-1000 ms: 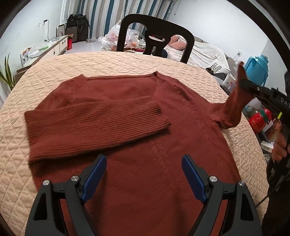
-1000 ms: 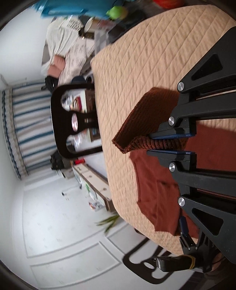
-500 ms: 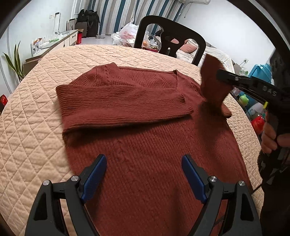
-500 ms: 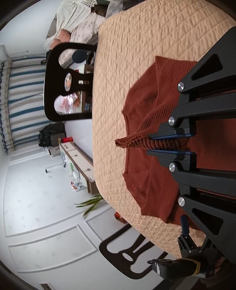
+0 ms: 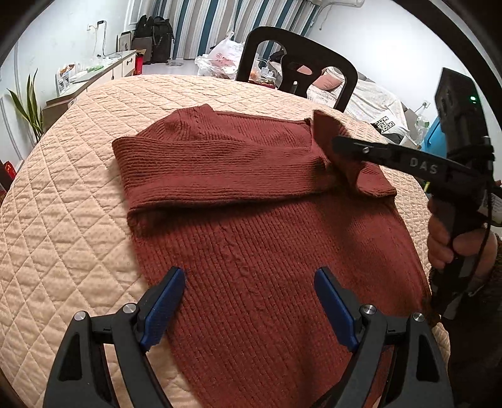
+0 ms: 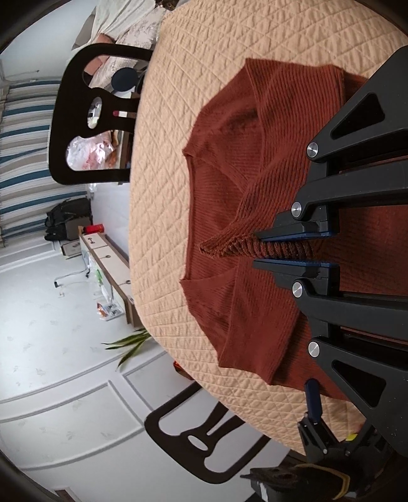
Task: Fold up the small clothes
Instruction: 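Open the right tool to release the folded sleeve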
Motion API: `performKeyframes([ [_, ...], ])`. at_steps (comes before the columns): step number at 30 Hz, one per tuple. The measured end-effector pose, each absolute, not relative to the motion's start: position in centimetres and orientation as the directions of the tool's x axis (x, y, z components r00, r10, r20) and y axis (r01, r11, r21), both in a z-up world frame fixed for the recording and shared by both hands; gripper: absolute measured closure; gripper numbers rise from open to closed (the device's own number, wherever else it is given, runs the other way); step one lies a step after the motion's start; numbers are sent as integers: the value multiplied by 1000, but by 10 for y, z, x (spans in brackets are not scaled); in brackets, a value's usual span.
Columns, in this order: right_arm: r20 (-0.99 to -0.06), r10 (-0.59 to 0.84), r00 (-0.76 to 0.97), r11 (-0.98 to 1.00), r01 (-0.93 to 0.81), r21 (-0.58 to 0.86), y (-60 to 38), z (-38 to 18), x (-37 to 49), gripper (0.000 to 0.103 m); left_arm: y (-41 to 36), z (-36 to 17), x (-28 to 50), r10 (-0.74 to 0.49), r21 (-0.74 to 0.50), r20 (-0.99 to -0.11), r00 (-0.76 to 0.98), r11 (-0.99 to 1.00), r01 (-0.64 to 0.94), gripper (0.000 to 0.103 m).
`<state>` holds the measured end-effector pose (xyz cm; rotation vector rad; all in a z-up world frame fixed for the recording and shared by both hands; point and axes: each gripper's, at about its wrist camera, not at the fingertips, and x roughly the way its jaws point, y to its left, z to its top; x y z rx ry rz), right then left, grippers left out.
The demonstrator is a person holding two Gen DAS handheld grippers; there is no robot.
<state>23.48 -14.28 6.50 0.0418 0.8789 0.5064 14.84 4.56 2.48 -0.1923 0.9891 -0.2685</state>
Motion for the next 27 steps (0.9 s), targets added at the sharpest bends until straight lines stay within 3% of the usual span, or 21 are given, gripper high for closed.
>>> performKeyframes([
  [18, -733, 485, 477, 862, -402, 309, -141, 58, 233, 85, 60, 27, 128, -262, -260, -808, 528, 962, 80, 17],
  [25, -761, 356, 543, 923, -329, 197, -158, 56, 234, 84, 76, 23, 119, -237, -261, -816, 528, 965, 28, 17],
  [27, -768, 314, 558, 941, -291, 173, -171, 54, 235, 79, 76, 22, 119, -234, -261, -817, 527, 965, 23, 17],
])
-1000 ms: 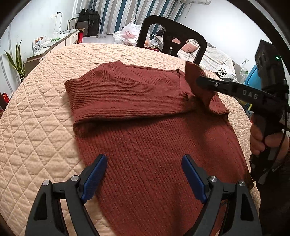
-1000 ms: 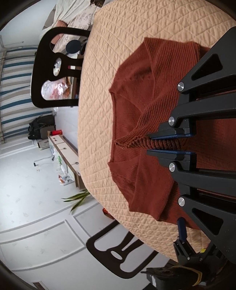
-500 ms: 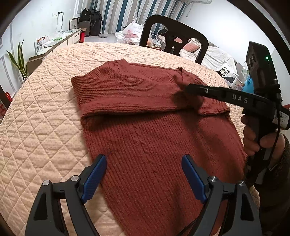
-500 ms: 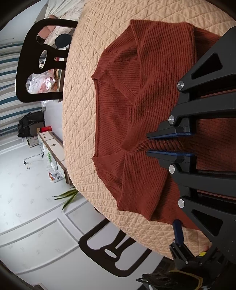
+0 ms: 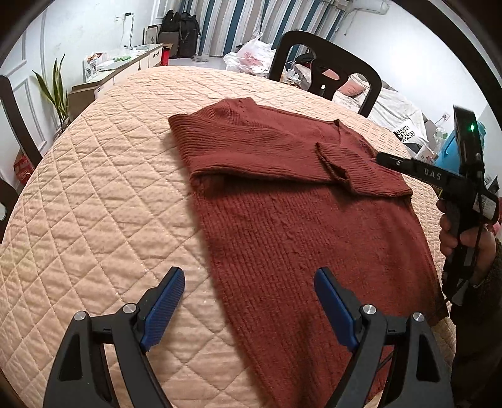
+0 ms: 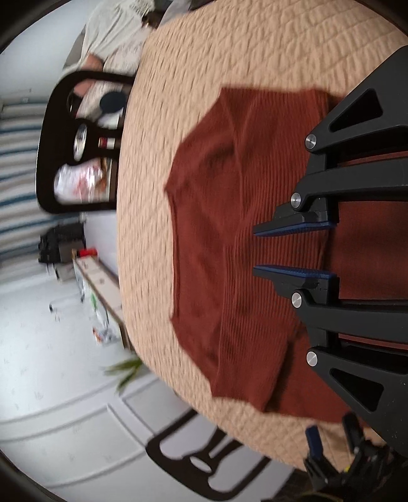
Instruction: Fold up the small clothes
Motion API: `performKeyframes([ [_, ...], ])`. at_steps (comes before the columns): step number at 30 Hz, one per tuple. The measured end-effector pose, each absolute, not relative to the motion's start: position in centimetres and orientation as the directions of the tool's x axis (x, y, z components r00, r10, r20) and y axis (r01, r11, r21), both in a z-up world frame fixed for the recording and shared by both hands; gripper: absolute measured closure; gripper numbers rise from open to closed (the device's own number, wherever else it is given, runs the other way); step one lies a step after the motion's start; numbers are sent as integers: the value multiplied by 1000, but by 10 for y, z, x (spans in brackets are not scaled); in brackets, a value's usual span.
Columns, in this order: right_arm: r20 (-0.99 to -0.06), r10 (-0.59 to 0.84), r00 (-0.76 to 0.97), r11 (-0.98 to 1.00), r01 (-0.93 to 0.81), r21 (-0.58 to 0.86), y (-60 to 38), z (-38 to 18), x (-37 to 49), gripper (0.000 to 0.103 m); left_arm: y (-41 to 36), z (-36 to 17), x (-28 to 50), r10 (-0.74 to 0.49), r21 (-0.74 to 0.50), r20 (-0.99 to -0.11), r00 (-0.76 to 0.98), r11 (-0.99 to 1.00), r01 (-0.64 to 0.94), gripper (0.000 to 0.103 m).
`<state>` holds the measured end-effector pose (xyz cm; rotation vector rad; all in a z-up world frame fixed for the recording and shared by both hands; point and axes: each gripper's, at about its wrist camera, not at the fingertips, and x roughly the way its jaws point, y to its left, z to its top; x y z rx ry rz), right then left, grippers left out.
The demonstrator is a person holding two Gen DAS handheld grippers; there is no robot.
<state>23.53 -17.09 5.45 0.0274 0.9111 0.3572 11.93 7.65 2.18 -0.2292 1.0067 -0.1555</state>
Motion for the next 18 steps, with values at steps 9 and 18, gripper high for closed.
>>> performKeyframes([
  [9, -818, 185, 544, 979, -173, 106, -203, 29, 246, 77, 68, 24, 126, -229, -244, -816, 530, 969, 43, 17],
  [18, -793, 178, 583, 982, -152, 109, -215, 41, 244, 77, 57, 30, 135, -236, -234, -800, 551, 969, 74, 17],
])
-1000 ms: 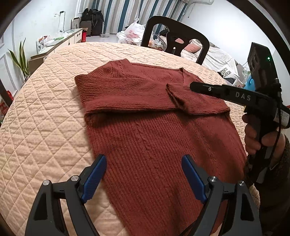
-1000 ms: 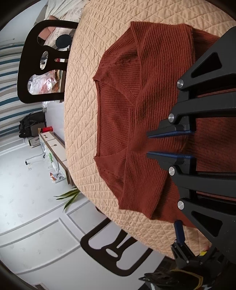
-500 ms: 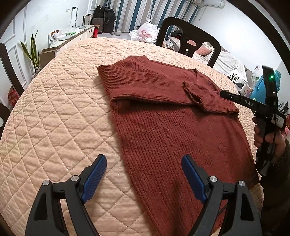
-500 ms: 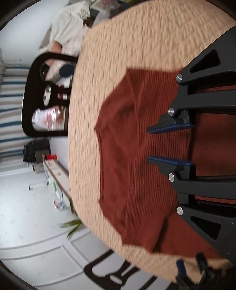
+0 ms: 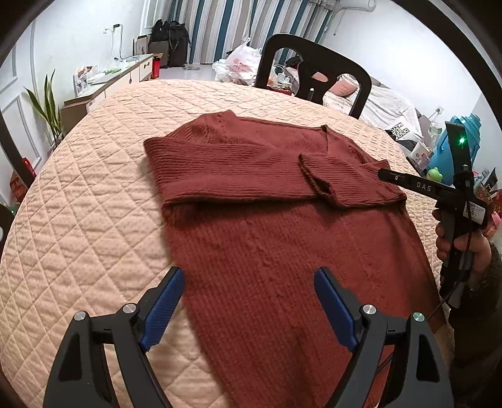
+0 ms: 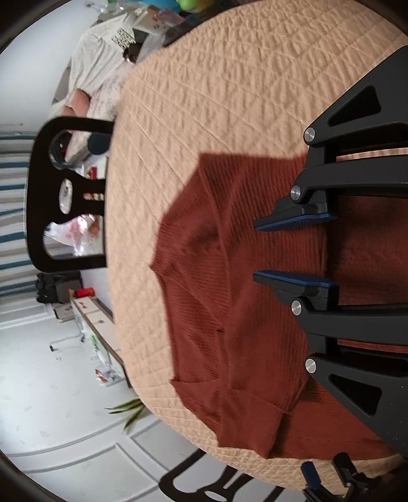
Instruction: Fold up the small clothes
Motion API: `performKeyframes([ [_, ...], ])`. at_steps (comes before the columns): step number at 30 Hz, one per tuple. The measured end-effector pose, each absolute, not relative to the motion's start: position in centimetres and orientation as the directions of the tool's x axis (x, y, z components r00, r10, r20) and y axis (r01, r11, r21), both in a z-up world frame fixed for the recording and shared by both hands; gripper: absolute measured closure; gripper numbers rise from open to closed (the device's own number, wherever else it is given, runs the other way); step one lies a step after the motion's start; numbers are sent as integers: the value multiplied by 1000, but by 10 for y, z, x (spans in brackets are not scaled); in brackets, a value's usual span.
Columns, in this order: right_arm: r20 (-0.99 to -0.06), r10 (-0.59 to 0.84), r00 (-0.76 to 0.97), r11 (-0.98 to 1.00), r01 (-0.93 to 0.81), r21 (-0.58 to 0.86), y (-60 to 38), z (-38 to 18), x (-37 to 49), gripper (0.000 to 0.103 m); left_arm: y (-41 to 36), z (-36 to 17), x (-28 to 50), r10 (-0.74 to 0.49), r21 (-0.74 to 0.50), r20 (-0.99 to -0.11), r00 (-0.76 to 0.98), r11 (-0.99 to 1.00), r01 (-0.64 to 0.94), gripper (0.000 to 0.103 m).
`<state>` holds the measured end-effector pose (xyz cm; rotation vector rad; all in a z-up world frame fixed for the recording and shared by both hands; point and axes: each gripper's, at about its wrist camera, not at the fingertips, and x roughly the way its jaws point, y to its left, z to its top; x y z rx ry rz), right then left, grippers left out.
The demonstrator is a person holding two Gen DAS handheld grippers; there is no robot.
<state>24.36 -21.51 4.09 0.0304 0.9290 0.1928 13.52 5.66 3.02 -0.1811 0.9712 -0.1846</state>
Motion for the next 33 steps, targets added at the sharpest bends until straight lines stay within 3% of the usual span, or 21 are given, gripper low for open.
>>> performKeyframes([
  [6, -816, 94, 571, 994, -97, 47, -224, 30, 253, 77, 47, 31, 136, -196, -179, -797, 571, 980, 86, 17],
  [33, -812, 71, 580, 993, -116, 3, -228, 22, 269, 76, 21, 37, 136, -134, -44, -762, 633, 987, 156, 17],
])
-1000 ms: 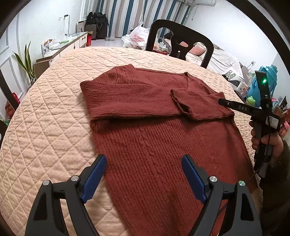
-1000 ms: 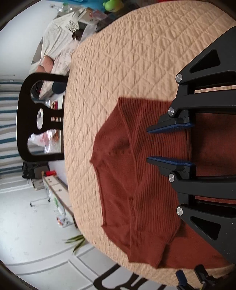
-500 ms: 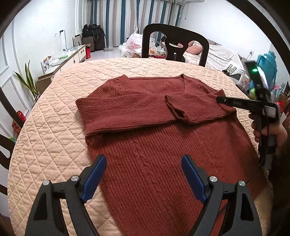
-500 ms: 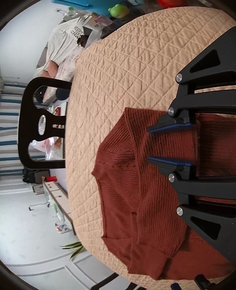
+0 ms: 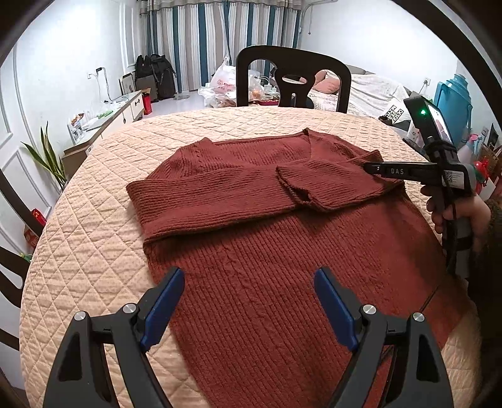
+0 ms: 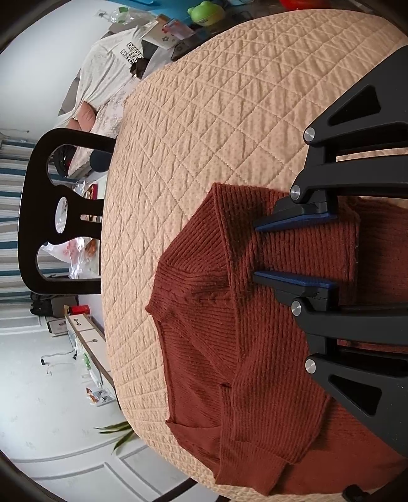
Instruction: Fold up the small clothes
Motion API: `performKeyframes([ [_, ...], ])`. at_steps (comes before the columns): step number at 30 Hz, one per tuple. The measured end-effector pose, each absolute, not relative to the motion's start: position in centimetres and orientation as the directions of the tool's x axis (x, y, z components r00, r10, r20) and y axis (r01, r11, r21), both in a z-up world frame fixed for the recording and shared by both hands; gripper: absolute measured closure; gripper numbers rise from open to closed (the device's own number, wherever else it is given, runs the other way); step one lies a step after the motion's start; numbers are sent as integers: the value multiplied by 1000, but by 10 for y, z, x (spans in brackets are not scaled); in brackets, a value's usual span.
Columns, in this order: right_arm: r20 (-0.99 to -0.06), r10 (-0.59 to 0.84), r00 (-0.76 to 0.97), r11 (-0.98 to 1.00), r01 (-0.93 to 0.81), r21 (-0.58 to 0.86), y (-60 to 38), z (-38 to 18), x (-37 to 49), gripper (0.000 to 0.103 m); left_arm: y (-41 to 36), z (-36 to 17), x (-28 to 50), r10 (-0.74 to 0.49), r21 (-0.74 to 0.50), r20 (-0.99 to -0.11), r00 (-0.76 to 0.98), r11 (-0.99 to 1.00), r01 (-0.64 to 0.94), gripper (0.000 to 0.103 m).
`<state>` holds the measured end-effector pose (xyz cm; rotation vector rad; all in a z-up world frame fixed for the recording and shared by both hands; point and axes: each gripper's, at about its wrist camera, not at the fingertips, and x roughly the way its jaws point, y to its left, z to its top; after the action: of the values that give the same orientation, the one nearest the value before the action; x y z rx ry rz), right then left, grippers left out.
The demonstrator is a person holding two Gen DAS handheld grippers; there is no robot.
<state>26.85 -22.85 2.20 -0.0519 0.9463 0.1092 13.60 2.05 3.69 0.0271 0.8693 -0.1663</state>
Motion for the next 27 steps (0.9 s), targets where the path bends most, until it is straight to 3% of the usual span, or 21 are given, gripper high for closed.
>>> performKeyframes([
  [9, -801, 53, 597, 994, -105, -12, -225, 26, 263, 74, 23, 34, 138, -131, -48, -769, 626, 988, 147, 17],
  [18, -798, 119, 591, 965, -257, -47, -179, 29, 247, 73, 26, 32, 137, -128, -52, -779, 614, 989, 140, 17],
  [22, -809, 105, 578, 970, -241, -46, -182, 24, 246, 65, 32, 30, 135, -130, -66, -787, 603, 990, 127, 17],
  [27, -804, 108, 584, 973, -227, -34, -195, 36, 230, 64, 43, 31, 123, -93, -50, -787, 610, 995, 87, 17],
])
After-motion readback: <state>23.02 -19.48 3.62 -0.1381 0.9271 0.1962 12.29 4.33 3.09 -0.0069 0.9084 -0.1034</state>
